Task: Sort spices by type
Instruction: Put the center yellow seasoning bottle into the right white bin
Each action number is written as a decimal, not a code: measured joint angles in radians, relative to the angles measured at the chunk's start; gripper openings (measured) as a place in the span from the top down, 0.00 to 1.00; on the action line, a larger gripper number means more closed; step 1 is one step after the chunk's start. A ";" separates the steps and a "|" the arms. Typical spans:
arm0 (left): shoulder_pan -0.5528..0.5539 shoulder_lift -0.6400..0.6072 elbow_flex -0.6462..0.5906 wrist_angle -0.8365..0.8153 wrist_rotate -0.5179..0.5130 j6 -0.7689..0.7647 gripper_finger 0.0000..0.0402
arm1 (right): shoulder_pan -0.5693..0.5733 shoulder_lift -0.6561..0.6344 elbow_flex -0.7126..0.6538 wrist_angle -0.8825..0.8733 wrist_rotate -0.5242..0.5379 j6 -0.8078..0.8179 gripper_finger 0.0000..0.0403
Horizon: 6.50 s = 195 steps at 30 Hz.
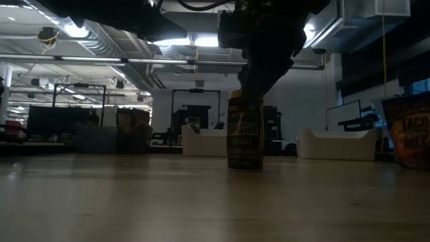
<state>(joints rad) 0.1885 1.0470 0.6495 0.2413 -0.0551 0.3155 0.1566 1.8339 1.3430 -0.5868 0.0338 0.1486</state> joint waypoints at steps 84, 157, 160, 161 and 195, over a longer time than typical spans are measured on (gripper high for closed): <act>0.000 0.000 0.000 -0.022 0.000 0.002 0.72 | -0.423 -0.422 0.001 -0.543 0.439 -0.005 0.45; 0.000 0.000 0.000 -0.023 0.000 0.005 0.72 | -1.002 -0.299 -0.432 0.230 0.235 0.083 0.42; 0.000 0.000 0.000 -0.023 0.000 0.006 0.72 | -1.002 -0.296 -0.432 0.244 0.235 0.083 0.42; 0.000 0.000 0.000 -0.023 0.000 0.006 0.72 | -1.002 -0.291 -0.432 0.246 0.234 0.083 0.42; 0.000 0.000 0.000 -0.022 0.000 0.003 0.72 | -1.001 -0.374 -0.433 0.186 0.273 0.022 0.25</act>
<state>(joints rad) 0.1884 1.0472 0.6495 0.2192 -0.0551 0.3187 -0.8448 1.4596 0.9100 -0.4012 0.3065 0.1709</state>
